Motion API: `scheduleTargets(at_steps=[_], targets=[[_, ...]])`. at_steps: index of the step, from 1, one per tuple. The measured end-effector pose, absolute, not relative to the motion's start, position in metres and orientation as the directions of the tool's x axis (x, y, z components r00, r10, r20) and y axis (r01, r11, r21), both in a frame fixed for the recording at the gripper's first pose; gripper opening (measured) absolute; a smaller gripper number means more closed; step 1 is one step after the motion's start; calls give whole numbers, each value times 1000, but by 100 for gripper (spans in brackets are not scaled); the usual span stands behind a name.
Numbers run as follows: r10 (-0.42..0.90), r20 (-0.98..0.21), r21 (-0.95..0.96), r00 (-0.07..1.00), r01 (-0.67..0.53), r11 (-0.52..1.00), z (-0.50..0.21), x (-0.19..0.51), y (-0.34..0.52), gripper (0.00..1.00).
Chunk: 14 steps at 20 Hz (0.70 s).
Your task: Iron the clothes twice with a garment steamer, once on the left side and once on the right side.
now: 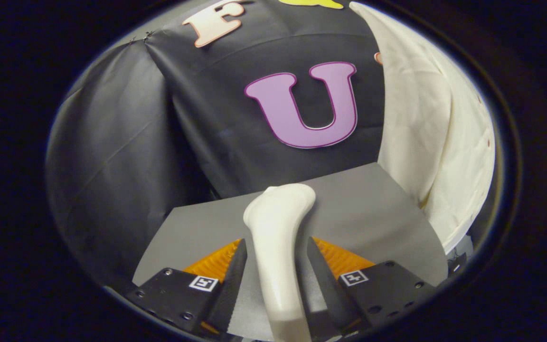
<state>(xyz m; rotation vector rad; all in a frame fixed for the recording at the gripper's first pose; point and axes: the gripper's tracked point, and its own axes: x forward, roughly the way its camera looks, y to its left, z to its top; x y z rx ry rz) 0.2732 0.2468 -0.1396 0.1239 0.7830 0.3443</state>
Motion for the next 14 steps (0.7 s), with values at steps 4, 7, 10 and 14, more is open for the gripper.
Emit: scheduleTargets(at_steps=[4, 7, 10, 14], targets=[[250, -745, 9, 618, -365, 931, -155, 263, 235, 45], [267, -723, -2, 637, -389, 921, -156, 265, 241, 43], [313, -686, 55, 657, -382, 922, -148, 267, 241, 43], [391, -589, 140, 707, -387, 911, -117, 264, 240, 41]])
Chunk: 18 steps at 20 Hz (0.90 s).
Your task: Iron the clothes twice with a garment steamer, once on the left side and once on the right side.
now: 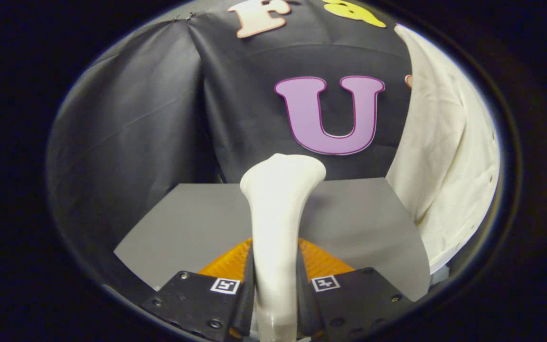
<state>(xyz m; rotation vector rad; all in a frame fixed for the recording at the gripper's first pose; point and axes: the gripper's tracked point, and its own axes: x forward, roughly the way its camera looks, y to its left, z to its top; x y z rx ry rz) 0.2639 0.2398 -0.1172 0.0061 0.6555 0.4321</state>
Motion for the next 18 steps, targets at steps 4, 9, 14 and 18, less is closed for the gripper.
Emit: scheduleTargets(at_steps=[4, 9, 14, 18], targets=[[438, -504, 155, 745, -421, 894, -82, 252, 230, 39], [480, -463, 126, 745, -480, 868, -52, 218, 216, 38], [506, -434, 99, 745, -519, 849, -37, 191, 205, 38], [508, -396, 118, 765, -507, 854, -33, 179, 200, 37]])
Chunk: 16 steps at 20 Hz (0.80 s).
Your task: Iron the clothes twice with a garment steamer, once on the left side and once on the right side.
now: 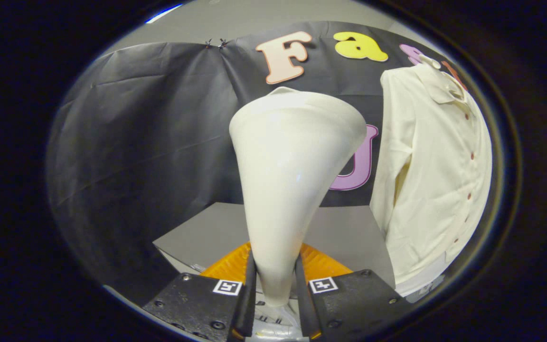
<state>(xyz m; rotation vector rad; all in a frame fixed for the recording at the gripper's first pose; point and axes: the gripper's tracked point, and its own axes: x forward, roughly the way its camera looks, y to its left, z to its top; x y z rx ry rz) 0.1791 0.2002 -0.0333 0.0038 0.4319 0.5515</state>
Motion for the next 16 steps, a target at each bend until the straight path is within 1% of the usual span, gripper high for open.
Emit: scheduleTargets(at_steps=[2, 4, 6, 8, 12, 16], targets=[[521, -368, 119, 770, -517, 848, -31, 178, 200, 37], [569, -247, 150, 784, -549, 822, -2, 168, 200, 37], [587, -186, 176, 788, -561, 809, 21, 158, 193, 37], [560, -187, 149, 807, -541, 828, 34, 157, 173, 37], [467, -173, 76, 867, -461, 884, 60, 165, 125, 37], [364, -154, 108, 919, -351, 930, 73, 184, 73, 37]])
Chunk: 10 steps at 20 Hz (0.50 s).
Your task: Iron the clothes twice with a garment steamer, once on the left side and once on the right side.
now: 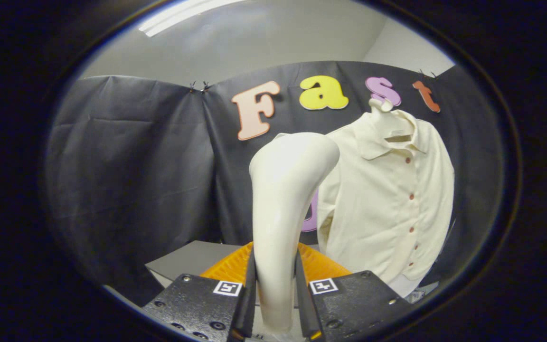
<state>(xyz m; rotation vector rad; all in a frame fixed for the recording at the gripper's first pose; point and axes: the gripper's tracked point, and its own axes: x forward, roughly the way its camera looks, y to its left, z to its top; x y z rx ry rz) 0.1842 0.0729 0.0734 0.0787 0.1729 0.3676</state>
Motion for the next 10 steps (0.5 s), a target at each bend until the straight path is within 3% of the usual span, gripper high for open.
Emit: scheduleTargets(at_steps=[10], targets=[[197, -159, 70, 968, -187, 980, 77, 278, -2, 38]])
